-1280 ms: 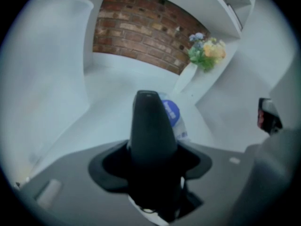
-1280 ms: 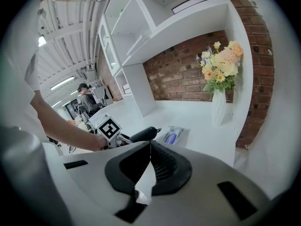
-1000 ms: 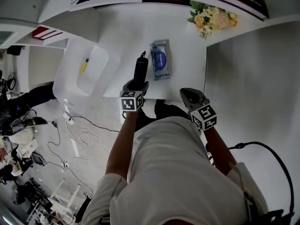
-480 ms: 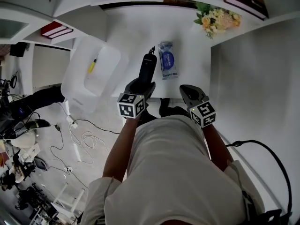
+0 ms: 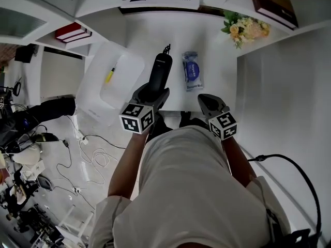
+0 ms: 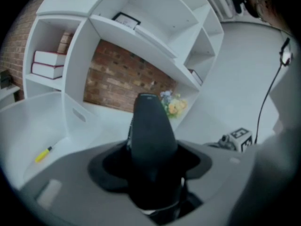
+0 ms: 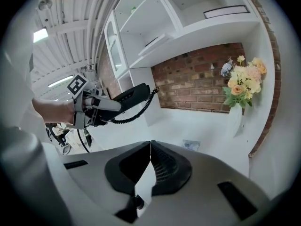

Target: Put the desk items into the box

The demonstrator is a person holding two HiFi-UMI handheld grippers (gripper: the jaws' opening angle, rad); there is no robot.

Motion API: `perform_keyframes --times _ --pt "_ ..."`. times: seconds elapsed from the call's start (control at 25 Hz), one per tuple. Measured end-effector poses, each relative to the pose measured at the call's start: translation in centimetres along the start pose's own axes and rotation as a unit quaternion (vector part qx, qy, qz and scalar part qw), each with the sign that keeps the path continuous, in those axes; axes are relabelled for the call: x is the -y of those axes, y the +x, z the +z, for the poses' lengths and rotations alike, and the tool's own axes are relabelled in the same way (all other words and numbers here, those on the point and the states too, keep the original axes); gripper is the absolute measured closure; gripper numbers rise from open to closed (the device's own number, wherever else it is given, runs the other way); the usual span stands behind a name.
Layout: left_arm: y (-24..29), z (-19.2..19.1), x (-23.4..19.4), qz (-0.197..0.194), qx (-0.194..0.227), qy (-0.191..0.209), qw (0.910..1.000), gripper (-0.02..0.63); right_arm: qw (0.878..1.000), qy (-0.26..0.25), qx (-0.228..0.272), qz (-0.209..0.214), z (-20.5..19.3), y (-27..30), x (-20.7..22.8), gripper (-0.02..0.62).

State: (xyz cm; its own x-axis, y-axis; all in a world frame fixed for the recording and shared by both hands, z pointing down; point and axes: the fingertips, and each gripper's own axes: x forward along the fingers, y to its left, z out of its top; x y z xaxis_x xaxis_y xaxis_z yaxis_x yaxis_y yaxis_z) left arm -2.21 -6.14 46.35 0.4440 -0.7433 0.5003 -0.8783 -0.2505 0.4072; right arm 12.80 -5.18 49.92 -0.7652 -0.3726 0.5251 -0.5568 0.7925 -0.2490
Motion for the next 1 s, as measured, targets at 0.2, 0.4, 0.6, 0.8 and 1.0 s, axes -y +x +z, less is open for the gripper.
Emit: perform_keyframes --times 0.2,0.4,0.6,0.8,1.0 --pt "-2.6 1.4 -2.4 0.011 0.004 0.007 0.9999 0.322 1.0 -0.003 0.003 0.004 1.2 1.4 -1.1 0.594" --pt "-4.9 1.8 -5.2 0.024 0.008 -0.005 0.9997 0.322 1.0 -0.007 0.0 0.005 1.9 2.8 -1.7 0.594" --pt "-6.8 1.9 -7.6 0.033 0.011 -0.025 0.9991 0.322 1.0 -0.015 -0.006 0.007 2.7 4.3 -2.6 0.594" --pt "-8.1 1.8 -10.3 0.038 0.005 -0.028 0.9989 0.322 1.0 -0.016 -0.005 0.002 3.7 5.5 -3.4 0.594" --pt "-9.1 1.2 -13.0 0.042 -0.012 -0.024 0.9988 0.322 1.0 -0.018 -0.005 -0.004 4.3 6.4 -4.4 0.594"
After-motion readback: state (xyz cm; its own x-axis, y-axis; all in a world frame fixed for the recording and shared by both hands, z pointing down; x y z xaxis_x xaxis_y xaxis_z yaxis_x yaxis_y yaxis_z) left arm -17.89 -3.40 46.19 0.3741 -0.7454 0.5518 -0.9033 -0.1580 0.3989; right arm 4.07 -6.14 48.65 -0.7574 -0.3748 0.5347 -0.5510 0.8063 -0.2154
